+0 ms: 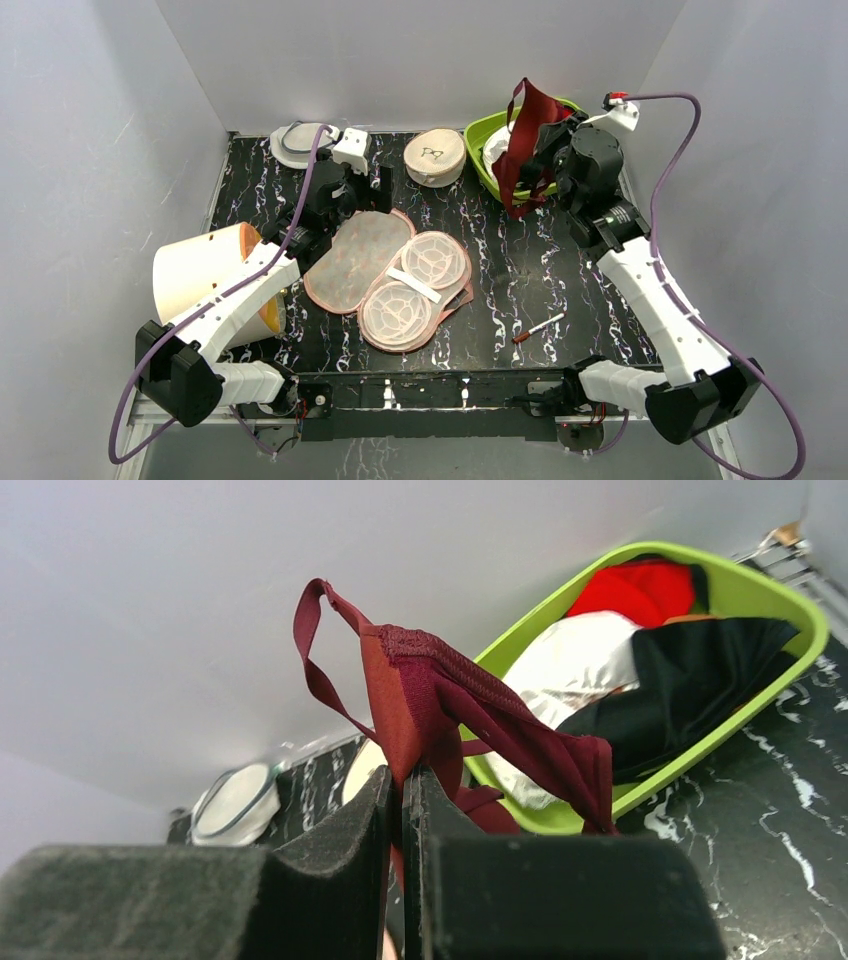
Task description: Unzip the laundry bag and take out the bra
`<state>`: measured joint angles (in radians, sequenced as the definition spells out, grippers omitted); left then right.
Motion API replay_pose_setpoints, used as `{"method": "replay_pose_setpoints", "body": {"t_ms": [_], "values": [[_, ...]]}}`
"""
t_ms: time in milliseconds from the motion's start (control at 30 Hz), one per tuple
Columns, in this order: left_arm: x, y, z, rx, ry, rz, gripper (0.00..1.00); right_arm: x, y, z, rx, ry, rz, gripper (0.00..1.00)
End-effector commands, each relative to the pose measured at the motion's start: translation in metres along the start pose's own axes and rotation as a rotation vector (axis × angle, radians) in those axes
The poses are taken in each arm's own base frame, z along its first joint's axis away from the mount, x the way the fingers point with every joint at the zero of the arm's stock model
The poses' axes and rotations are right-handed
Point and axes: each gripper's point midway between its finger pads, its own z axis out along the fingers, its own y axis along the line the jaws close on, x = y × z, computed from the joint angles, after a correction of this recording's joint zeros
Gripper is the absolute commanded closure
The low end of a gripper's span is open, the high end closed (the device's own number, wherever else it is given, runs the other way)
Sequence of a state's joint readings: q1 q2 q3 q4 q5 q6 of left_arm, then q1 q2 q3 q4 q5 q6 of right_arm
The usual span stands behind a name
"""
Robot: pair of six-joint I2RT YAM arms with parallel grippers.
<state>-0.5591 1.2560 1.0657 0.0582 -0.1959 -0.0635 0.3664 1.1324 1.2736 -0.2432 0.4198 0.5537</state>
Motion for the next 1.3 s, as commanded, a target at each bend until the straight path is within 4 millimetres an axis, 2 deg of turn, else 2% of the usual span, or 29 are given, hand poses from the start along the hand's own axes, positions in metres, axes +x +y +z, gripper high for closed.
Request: {"method": "replay_pose_setpoints", "body": {"t_ms": [0, 167, 333, 433, 633, 733, 933, 1100, 1133, 1167, 1200, 1267], "values": [[-0.011, 0.000, -0.008, 0.000, -0.038, -0.001, 0.02, -0.063, 0.009, 0.010, 0.046, -0.234, 0.034, 1.00], [-0.010, -0.002, -0.007, 0.004, -0.034, 0.003, 0.02, -0.060, 0.003, 0.044, 0.103, -0.253, -0.009, 1.00], [-0.010, -0.005, -0.009, 0.008, -0.038, 0.011, 0.01, -0.047, 0.002, 0.079, 0.062, -0.260, -0.031, 1.00], [-0.011, -0.006, -0.010, 0.013, -0.042, 0.016, 0.02, -0.033, -0.009, 0.098, 0.072, -0.254, -0.023, 1.00], [-0.011, -0.007, -0.010, 0.009, -0.046, 0.025, 0.02, -0.023, -0.018, 0.129, 0.056, -0.254, 0.023, 1.00], [-0.011, -0.008, -0.011, 0.011, -0.047, 0.027, 0.02, -0.008, -0.026, 0.144, 0.075, -0.223, 0.031, 1.00], [-0.012, -0.007, -0.012, 0.003, -0.053, 0.035, 0.02, 0.042, -0.064, 0.166, 0.094, -0.118, 0.114, 1.00], [-0.012, -0.010, -0.013, 0.009, -0.054, 0.041, 0.02, 0.077, -0.110, 0.188, 0.143, -0.017, 0.200, 1.00], [-0.013, -0.010, -0.013, 0.010, -0.055, 0.042, 0.02, 0.078, -0.118, 0.190, 0.152, -0.006, 0.220, 1.00], [-0.013, -0.010, -0.013, 0.011, -0.055, 0.042, 0.02, 0.092, -0.132, 0.196, 0.177, 0.025, 0.233, 1.00], [-0.013, -0.010, -0.013, 0.011, -0.056, 0.042, 0.02, 0.098, -0.141, 0.199, 0.190, 0.039, 0.248, 1.00], [-0.012, -0.010, -0.013, 0.010, -0.054, 0.043, 0.02, 0.110, -0.151, 0.204, 0.203, 0.070, 0.268, 1.00]]}}
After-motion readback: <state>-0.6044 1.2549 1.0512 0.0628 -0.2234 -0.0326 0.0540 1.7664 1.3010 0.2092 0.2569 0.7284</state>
